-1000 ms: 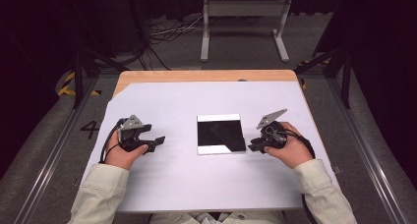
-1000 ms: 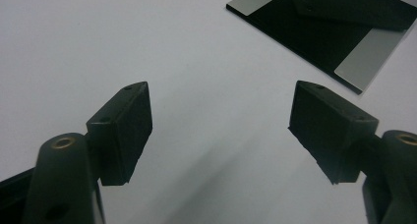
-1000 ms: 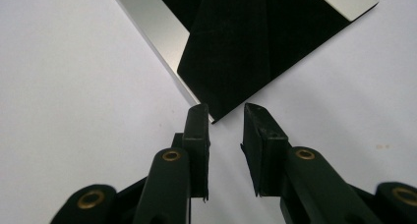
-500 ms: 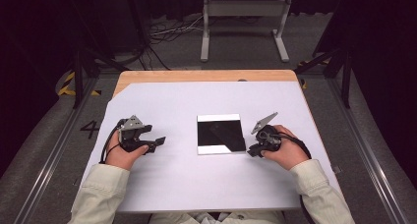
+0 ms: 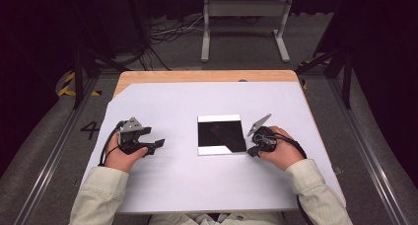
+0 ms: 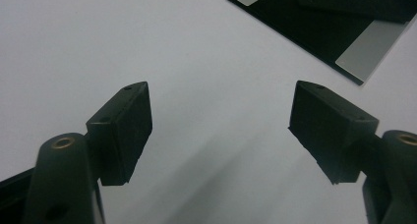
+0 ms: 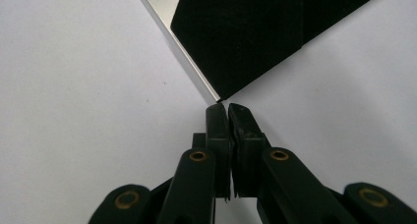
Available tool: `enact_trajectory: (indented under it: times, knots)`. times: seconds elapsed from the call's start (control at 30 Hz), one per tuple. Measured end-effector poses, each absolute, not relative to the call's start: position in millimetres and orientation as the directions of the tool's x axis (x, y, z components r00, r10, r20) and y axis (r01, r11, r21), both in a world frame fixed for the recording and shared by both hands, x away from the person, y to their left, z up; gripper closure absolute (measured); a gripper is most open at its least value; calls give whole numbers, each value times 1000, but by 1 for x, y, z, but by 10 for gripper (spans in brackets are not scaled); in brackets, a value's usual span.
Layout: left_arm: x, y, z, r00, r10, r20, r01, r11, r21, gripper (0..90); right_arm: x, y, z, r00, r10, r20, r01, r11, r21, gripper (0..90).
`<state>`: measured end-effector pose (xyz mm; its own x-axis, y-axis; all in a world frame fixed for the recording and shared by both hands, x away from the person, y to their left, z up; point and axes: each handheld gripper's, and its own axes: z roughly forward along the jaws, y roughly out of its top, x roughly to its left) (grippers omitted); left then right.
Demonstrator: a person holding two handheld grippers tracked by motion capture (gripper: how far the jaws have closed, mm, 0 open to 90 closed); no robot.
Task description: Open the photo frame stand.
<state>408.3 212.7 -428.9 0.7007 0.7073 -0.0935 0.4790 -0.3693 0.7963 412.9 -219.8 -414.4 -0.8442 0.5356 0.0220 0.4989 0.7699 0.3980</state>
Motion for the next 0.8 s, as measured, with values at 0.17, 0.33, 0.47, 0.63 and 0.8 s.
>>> enact_trajectory:
  times: [0.17, 0.33, 0.47, 0.63, 0.8]
  knots:
    - [408, 212, -429, 698, 709, -98, 486, -368, 793, 248, 414, -217, -415, -843, 538, 24, 501, 767, 402, 895]
    - [408, 212, -429, 702, 706, -97, 481, -370, 795, 247, 413, -216, -413, -841, 540, 14, 499, 766, 405, 900]
    - [409, 212, -429, 703, 705, -95, 480, -372, 795, 246, 411, -217, -407, -842, 540, 9, 492, 761, 423, 900]
    - [409, 211, -429, 709, 699, -89, 474, -379, 795, 246, 409, -218, -399, -840, 542, 4, 485, 748, 452, 900]
    - [409, 211, -429, 708, 701, -89, 475, -378, 795, 246, 407, -219, -390, -841, 541, -3, 469, 732, 493, 900]
